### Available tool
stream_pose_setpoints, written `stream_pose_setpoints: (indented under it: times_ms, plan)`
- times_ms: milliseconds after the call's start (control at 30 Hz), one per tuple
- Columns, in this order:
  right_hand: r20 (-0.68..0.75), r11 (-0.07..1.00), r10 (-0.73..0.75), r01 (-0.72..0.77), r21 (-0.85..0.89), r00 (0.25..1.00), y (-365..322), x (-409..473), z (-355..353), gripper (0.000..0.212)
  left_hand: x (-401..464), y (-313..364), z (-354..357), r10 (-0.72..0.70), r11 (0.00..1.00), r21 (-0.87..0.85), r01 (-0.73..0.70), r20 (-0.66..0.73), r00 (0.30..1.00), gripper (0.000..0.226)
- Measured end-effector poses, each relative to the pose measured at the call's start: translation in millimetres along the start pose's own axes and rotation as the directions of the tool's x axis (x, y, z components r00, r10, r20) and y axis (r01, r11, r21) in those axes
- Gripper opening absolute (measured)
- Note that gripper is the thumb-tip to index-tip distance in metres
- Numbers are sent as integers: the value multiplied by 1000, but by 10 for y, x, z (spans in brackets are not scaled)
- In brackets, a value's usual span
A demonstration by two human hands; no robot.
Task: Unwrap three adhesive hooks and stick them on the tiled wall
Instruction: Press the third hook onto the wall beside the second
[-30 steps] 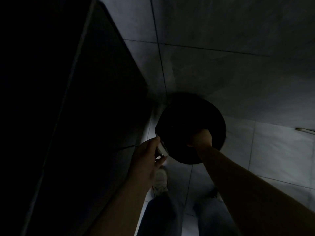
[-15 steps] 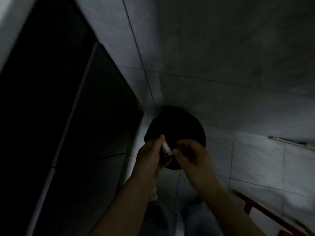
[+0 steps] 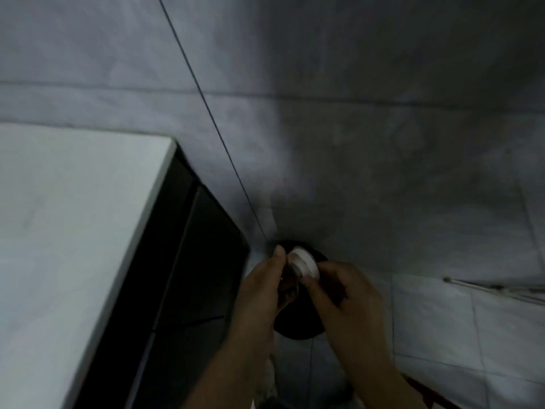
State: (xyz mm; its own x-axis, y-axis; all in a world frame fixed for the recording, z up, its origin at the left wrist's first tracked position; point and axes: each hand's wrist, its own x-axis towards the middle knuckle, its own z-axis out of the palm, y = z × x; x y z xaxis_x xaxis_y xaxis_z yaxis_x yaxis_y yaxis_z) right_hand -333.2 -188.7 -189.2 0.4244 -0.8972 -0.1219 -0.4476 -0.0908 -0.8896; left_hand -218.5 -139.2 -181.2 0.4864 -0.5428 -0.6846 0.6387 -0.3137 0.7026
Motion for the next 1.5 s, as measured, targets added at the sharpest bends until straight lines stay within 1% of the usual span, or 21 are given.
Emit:
stream_pose_setpoints:
  times_ms: [67, 133, 233, 300, 367, 467, 533, 633, 700, 733, 833, 900, 933, 1000, 1067, 1167, 1267, 1367, 1433, 1500]
  plan:
    - [-19, 991, 78, -76, 107, 997, -248, 2, -125, 17, -162, 216, 41, 52, 996, 67, -51, -12, 999, 35]
    - [-13, 969, 122, -116, 216, 992, -543, 0, -277, 19, -380, 456, 94, 121, 987, 107, -121, 5, 993, 33]
    - [-20, 941, 99, -87, 327, 995, -943, -8, -482, 14, -682, 797, 163, 288, 945, 124, -301, 111, 951, 21]
    - [-20, 916, 88, -73, 393, 996, -1196, 13, -619, 13, -871, 1048, 255, 377, 910, 124, -396, 155, 913, 21]
    - [-2, 894, 91, -80, 441, 996, -1474, 36, -789, 12, -1065, 1288, 357, 445, 878, 116, -465, 167, 880, 24]
    - [-9, 881, 56, -45, 470, 998, -1822, 80, -1021, 13, -1305, 1568, 494, 532, 827, 112, -551, 162, 831, 15]
    - [-52, 891, 17, 8, 453, 998, -2045, 93, -1178, 14, -1462, 1750, 587, 560, 805, 123, -581, 165, 812, 16]
    - [-167, 903, -42, 109, 416, 985, -2377, 103, -1437, 18, -1712, 2038, 747, 588, 781, 129, -611, 178, 789, 17]
    - [-230, 900, -99, 186, 394, 968, -2623, 109, -1608, 24, -1884, 2240, 868, 616, 752, 130, -646, 208, 760, 19]
    - [-263, 897, -123, 221, 383, 957, -2724, 106, -1676, 24, -1955, 2320, 917, 633, 733, 136, -666, 220, 742, 18]
    - [-325, 884, -210, 321, 341, 922, -3050, 108, -1935, 11, -2189, 2580, 1092, 700, 657, 145, -740, 247, 670, 16]
    - [-325, 883, -244, 348, 315, 914, -3231, 136, -2125, 23, -2330, 2757, 1208, 757, 571, 172, -802, 266, 596, 19]
    - [-328, 880, -253, 357, 313, 910, -3321, 149, -2213, 25, -2384, 2843, 1260, 783, 521, 194, -831, 278, 556, 23]
    - [-355, 872, -274, 387, 300, 894, -3524, 136, -2384, 20, -2508, 3019, 1364, 821, 432, 216, -876, 308, 481, 31]
    - [-387, 851, -306, 432, 299, 870, -3718, 146, -2526, 17, -2618, 3193, 1482, 836, 382, 235, -894, 324, 442, 35]
    - [-412, 820, -344, 484, 306, 844, -3979, 183, -2728, 19, -2760, 3425, 1666, 862, 345, 214, -914, 313, 399, 30]
    - [-471, 815, -374, 525, 243, 799, -4214, 226, -2943, 22, -2904, 3652, 1832, 886, 340, 153, -928, 279, 371, 22]
    - [-576, 805, -391, 570, 165, 718, -4456, 260, -3118, 22, -3078, 3856, 1980, 911, 305, 111, -946, 256, 324, 19]
    - [-608, 793, -424, 600, 108, 671, -4624, 264, -3209, 21, -3201, 3995, 2061, 928, 277, 88, -957, 234, 291, 21]
    - [-635, 757, -454, 647, 96, 625, -4774, 253, -3283, 20, -3335, 4118, 2124, 940, 234, 62, -970, 239, 242, 25]
